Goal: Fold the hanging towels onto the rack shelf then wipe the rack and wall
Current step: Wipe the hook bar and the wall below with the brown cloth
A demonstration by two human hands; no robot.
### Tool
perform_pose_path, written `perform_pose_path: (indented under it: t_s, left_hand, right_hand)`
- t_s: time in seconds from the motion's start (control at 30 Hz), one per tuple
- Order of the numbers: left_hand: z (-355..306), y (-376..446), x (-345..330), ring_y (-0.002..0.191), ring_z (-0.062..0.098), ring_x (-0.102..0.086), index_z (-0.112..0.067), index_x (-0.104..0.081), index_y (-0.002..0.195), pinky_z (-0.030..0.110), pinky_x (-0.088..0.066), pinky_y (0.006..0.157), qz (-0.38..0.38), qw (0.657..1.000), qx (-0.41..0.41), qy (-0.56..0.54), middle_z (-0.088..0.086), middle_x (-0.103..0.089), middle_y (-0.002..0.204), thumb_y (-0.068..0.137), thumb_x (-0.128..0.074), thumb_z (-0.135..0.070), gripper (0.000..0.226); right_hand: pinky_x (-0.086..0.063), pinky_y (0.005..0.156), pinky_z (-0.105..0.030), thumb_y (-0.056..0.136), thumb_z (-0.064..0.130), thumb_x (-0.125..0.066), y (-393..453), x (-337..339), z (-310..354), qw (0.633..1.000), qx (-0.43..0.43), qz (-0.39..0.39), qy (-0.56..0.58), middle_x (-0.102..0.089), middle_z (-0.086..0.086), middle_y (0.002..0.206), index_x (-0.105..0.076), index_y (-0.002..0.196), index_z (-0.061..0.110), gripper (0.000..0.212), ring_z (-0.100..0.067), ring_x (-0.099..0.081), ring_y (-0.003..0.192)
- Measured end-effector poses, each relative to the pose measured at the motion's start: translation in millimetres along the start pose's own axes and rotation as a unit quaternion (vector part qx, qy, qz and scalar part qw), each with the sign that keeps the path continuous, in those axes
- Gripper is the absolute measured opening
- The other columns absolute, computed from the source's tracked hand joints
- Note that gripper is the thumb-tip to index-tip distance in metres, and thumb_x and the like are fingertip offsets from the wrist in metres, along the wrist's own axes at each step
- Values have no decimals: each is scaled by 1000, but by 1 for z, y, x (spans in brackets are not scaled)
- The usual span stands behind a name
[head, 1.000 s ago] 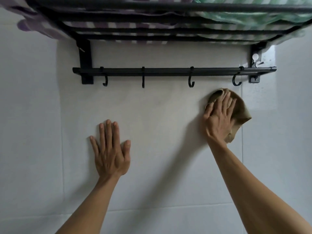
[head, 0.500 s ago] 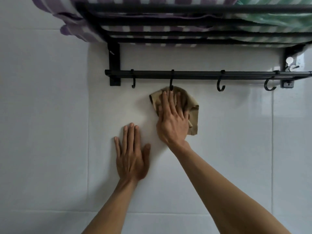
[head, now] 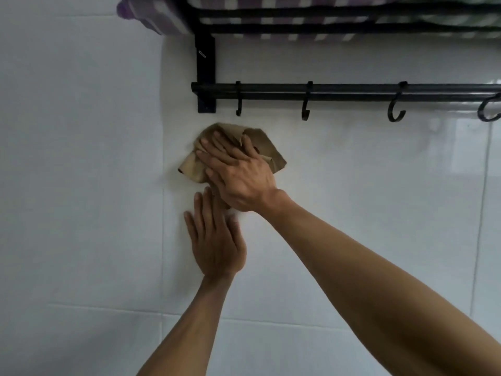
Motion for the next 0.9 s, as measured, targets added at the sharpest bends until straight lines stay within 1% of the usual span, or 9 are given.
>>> perform_pose_path:
  t_s: [0.07,0.17,0.33,0.43,0.5,0.57,0.67,0.8,0.9]
  left_hand:
    - [-1,-3,1,149,33,-30,2,-39,150,55,-23,121,-15,1000,12,4,19,-39,157,104,-40,-25,54]
    - [3,-8,-2,143,40,-39,6,-43,146,56,-23,121,-35,999,30,-1,25,-48,149,102,-40,-21,52]
    - [15,-27,-5,130,44,-47,8,-49,139,58,-24,119,6,1000,-11,-4,26,-57,133,99,-43,-18,48]
    - [17,-32,-1,134,39,-46,4,-51,138,54,-23,121,6,999,10,-42,23,-56,135,103,-40,-20,44]
    - [12,-33,2,139,39,-44,4,-53,134,52,-22,123,-21,996,34,-86,24,-52,141,103,-42,-17,39]
    - [10,-34,5,145,36,-37,4,-51,137,51,-20,123,-39,992,43,-112,21,-44,150,101,-47,-11,39]
    - [8,-42,2,151,31,-27,-1,-43,147,51,-15,124,-29,993,38,-106,17,-36,159,103,-38,-15,47]
    - [3,-47,0,154,27,-20,-6,-39,152,52,-9,125,-17,995,39,-90,13,-30,163,104,-35,-20,50]
    - [-3,-50,-1,154,26,-19,-8,-38,153,52,-6,125,-10,995,31,-89,12,-29,164,104,-35,-21,51]
  right_hand:
    - [7,123,-50,108,42,-23,-9,-1,2,1000,8,0,7,-17,9,168,-22,160,29,54,-14,-3,157]
    - [7,123,-47,107,43,-21,-32,-13,18,1000,16,2,25,-25,10,165,-31,158,30,54,-13,-11,156]
    - [-8,125,-48,105,45,-21,-79,-32,36,998,-18,-24,54,-36,8,161,-43,153,28,55,-14,-25,153]
    - [-12,125,-49,105,45,-26,-94,-39,36,998,-41,-40,32,-38,6,160,-43,153,29,53,-17,-40,146]
    - [-19,123,-50,105,45,-33,-104,-42,31,996,-59,-72,15,-40,6,160,-45,152,30,51,-19,-47,140]
    - [-23,120,-52,105,47,-36,-115,-43,19,990,-96,-100,4,-33,4,163,-41,154,30,52,-19,-38,147]
    - [-20,120,-54,104,54,-35,-136,-38,-7,977,-169,-127,-16,-24,2,167,-32,158,28,61,-23,-22,154]
    - [-17,122,-55,104,54,-35,-151,-29,-33,968,-208,-136,-40,-21,0,168,-29,159,26,62,-26,-21,154]
    - [-27,118,-52,106,46,-40,-159,-24,-46,952,-242,-183,-43,-30,-5,165,-38,156,21,56,-26,-26,153]
Point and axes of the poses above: each hand's wrist, its own y-axis towards the middle knuckle, its own x-axis out of the back of the hand, z = x × y, the point moved 5 cm from there along y, towards the middle knuckle
